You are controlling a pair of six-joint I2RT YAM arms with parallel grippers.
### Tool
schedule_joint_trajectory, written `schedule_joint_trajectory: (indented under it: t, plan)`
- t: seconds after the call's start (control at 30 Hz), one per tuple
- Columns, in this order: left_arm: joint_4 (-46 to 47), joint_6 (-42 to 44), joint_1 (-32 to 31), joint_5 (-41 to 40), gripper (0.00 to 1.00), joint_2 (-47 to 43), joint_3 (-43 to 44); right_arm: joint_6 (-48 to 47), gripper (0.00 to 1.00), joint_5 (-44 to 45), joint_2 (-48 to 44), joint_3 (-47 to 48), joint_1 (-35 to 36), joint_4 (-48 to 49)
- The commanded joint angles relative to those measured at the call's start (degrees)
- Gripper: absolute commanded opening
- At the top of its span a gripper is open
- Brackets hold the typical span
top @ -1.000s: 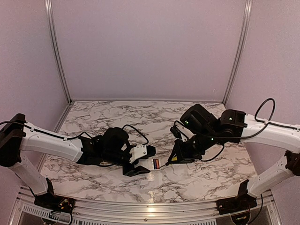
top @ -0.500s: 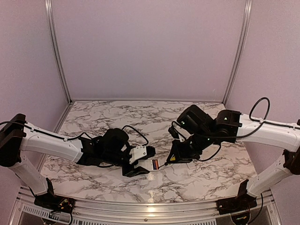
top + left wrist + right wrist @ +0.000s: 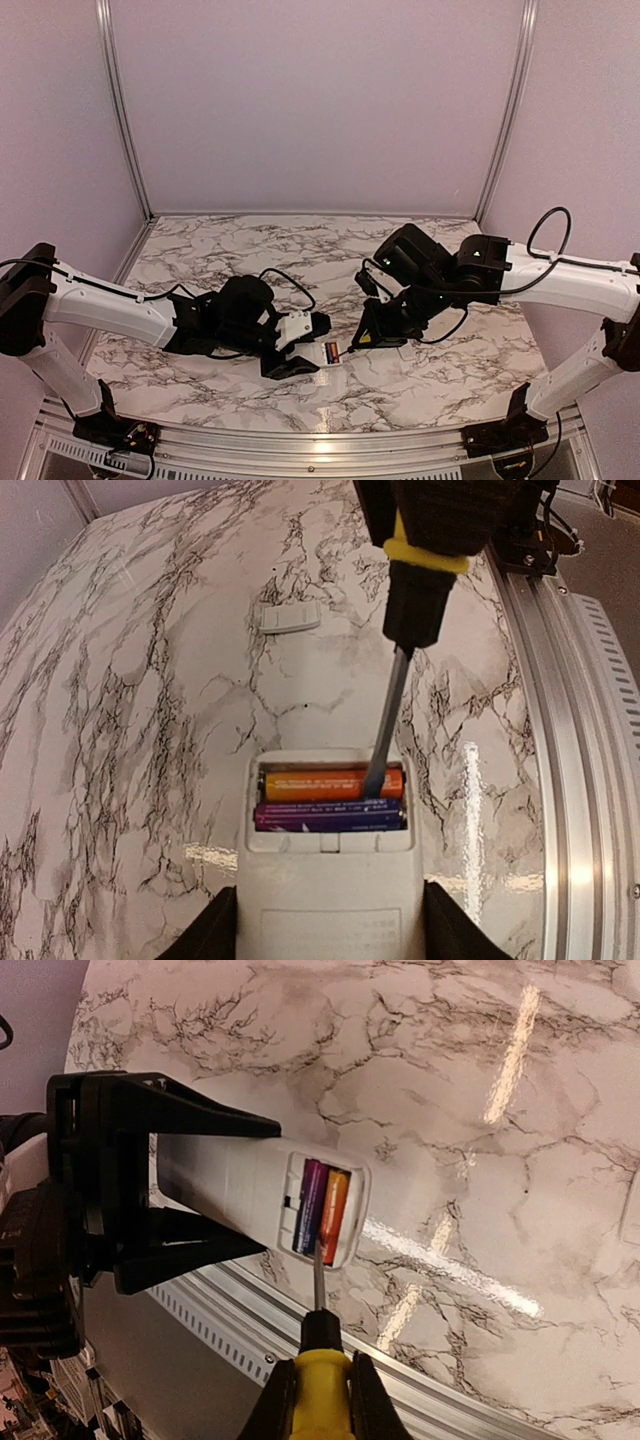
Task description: Unload the batteries from the remote control
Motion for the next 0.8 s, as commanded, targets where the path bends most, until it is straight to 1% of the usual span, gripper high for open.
schedule_joint_trajectory:
  t: [0.0, 0.23, 0.4, 0.77]
  plan:
    - [2.6, -0.7, -0.4, 1.0, 0.0, -0.8, -0.3, -0.6, 0.0, 0.5, 1.0, 1.7, -0.5, 0.1]
    - [3.6, -1.7, -0.4, 1.1, 0.0, -1.2, -0.6, -1.3, 0.0, -1.1, 2.3, 1.1, -0.5, 0.1]
    - [5.0, -3.3, -0.4, 1.6, 0.0, -0.7, -1.2, -1.6, 0.0, -5.0, 2.9, -1.6, -0.5, 3.5]
    - [9.1, -6.9, -0.4, 2.6, 0.0, 3.7, -2.4, -5.1, 0.0, -9.6, 9.7, -2.3, -0.4, 2.5]
